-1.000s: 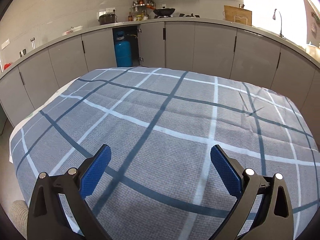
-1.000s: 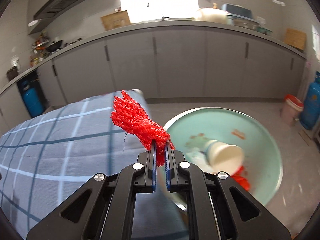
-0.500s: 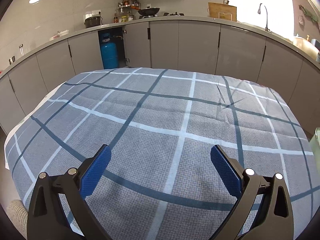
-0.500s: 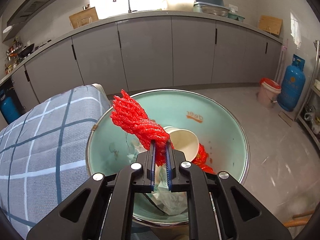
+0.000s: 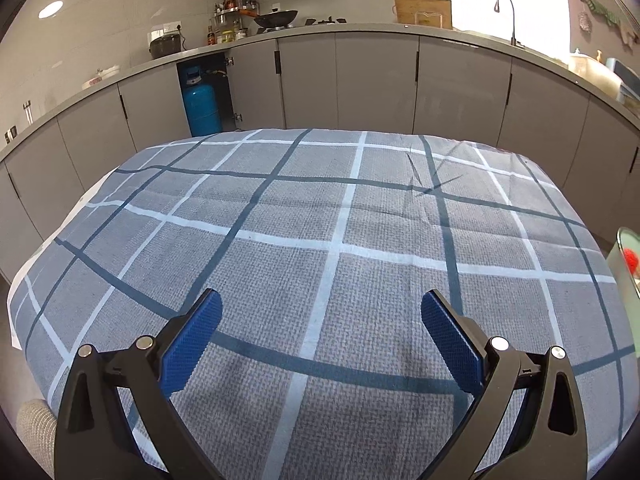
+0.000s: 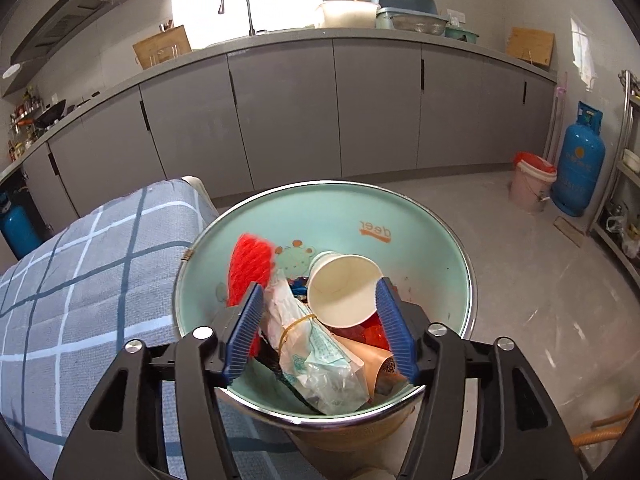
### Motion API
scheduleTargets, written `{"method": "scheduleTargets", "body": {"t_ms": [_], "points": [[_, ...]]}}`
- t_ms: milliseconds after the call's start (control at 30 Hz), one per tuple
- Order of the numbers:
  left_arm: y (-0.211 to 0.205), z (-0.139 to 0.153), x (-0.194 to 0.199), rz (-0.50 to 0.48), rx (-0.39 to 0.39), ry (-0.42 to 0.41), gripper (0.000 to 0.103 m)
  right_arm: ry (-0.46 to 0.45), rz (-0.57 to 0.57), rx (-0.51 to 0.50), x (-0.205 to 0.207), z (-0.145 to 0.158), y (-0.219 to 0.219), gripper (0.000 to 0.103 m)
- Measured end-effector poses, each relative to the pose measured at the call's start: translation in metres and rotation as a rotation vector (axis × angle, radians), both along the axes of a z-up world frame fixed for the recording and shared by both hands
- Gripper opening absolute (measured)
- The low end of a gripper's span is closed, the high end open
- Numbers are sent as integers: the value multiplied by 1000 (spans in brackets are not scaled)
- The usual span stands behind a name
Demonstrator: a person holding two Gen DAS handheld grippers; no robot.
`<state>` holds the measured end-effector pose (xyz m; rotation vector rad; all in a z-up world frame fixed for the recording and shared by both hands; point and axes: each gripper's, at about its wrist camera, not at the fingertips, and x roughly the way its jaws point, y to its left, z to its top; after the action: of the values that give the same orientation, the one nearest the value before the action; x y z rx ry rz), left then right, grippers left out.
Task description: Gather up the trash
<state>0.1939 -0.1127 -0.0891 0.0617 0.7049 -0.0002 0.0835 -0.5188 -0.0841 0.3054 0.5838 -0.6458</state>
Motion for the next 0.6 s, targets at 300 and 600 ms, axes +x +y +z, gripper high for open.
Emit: {"method": "scheduleTargets", "body": {"t_ms": [300,600], "points": [[-16,5,-31,-67,3,-2,98,-78,107,-33,-26,22,51,84],[-12,21,-76,-104,0,-45,98,-161,208,-54,-58,49,117,99]]}}
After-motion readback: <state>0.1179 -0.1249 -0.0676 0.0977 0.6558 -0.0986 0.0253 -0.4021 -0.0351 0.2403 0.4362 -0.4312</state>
